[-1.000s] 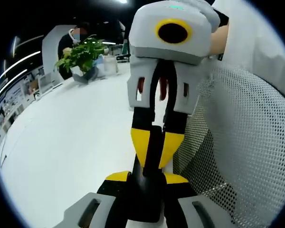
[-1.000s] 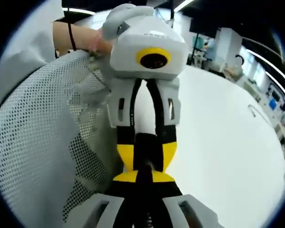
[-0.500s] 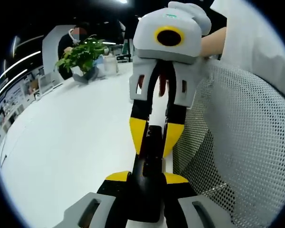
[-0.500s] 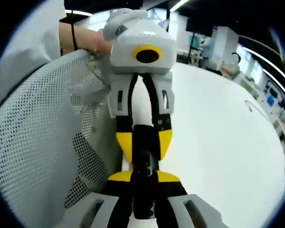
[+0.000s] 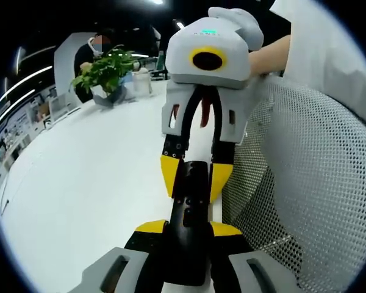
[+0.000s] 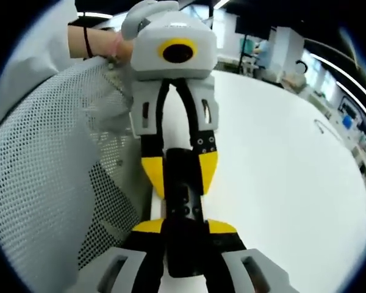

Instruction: Press the specified remote control buttons in sequence, fully releasing each button before pressing the next.

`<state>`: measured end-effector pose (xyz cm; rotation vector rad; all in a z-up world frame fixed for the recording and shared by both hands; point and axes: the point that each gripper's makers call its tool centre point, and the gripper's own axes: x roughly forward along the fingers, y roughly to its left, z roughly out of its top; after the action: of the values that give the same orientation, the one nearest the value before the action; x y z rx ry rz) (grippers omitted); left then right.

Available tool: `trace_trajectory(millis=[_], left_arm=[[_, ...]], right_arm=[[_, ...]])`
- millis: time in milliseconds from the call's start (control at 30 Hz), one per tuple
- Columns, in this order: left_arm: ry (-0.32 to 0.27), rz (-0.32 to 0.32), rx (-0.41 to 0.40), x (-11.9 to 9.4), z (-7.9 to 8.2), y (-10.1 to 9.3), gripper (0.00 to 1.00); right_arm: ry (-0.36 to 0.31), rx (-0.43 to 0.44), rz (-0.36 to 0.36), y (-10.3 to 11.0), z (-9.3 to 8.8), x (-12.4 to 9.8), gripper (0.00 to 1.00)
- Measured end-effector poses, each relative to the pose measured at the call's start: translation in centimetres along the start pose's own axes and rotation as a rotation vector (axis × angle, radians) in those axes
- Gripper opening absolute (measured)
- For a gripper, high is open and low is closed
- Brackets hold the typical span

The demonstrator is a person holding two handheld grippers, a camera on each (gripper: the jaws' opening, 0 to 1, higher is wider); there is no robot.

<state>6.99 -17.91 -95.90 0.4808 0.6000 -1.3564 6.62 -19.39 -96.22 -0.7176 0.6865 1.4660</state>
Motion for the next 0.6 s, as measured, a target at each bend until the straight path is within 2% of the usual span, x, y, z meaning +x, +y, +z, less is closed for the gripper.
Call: trace_trajectory(millis=[133, 300, 367, 467, 600], left_arm=[[0.001, -0.006, -0.057, 0.0, 0.2, 0.1, 0.25], [0.028, 0.008, -0.087, -0.1, 0.2, 0.4, 0.27], [0.057, 0.024, -0.122, -0.5, -0.1, 0.8, 0.27], [0.088, 0.044, -0.227, -1.3, -0.5, 1.1, 0.28], [0.099, 0.100, -0.261, -2.9, -0.6, 1.9, 0.30]], right_arm=[[-0.001, 0.008, -0.004, 0.0, 0.0, 0.0, 0.21], [-0.001, 0.011, -0.022, -0.1, 0.0, 0.0, 0.21], [0.001, 0.012, -0.028, -0.3, 0.0, 0.0, 0.21], [0.002, 0.017, -0.036, -0.5, -0.2, -0.1, 0.21], [0.003, 0.029, -0.049, -0.8, -0.3, -0.2, 0.21]])
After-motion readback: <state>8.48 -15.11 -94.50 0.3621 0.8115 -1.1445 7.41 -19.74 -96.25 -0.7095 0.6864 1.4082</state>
